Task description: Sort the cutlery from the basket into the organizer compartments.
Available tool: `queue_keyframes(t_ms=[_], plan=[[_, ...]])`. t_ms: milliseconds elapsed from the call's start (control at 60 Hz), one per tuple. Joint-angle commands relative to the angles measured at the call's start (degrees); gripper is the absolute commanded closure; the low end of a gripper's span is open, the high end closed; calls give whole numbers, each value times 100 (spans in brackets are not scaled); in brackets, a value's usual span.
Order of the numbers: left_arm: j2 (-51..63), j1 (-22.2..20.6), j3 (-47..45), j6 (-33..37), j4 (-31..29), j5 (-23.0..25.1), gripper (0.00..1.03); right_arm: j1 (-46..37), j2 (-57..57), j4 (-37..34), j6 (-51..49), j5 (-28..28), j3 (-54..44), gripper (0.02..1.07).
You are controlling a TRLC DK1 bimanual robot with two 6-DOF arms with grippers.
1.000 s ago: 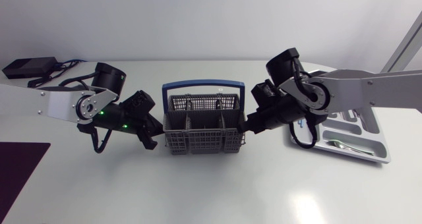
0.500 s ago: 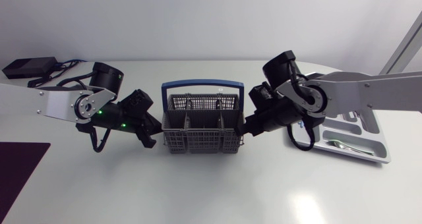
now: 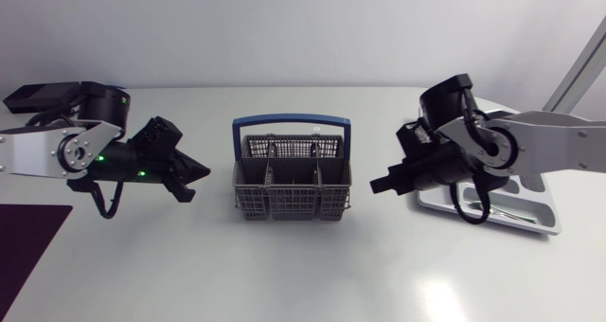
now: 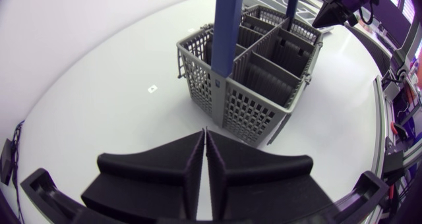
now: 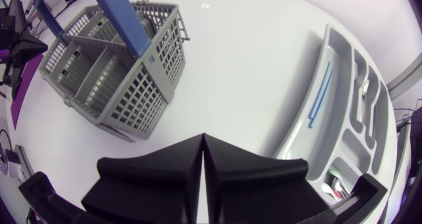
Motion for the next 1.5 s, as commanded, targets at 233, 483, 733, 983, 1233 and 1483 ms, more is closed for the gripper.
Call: queue_keyframes(t_ms=[233, 483, 733, 983, 1233, 1483], plan=[[-1943, 184, -689, -530, 71, -347, 79, -356, -1458, -268, -366, 316, -404, 101], [-2945, 149, -1075, -785, 71, -505, 66, -515, -2372, -400, -656, 518, -702, 82], [-3534, 184, -1234, -917, -175, -584, 4, -647, -3154, -514, -885, 536, -992, 26], [-4035, 790, -1260, -1585, -140, -628, 4, -734, -3892, -479, -973, 623, -1291, 7], [-4623, 940, -1365, -1883, -439, -734, 5, -1007, -4508, -470, -1061, 676, -1643, 7], [-4922, 931, -1603, -1857, -316, -866, 5, -1183, -5132, -611, -1149, 738, -1880, 7]])
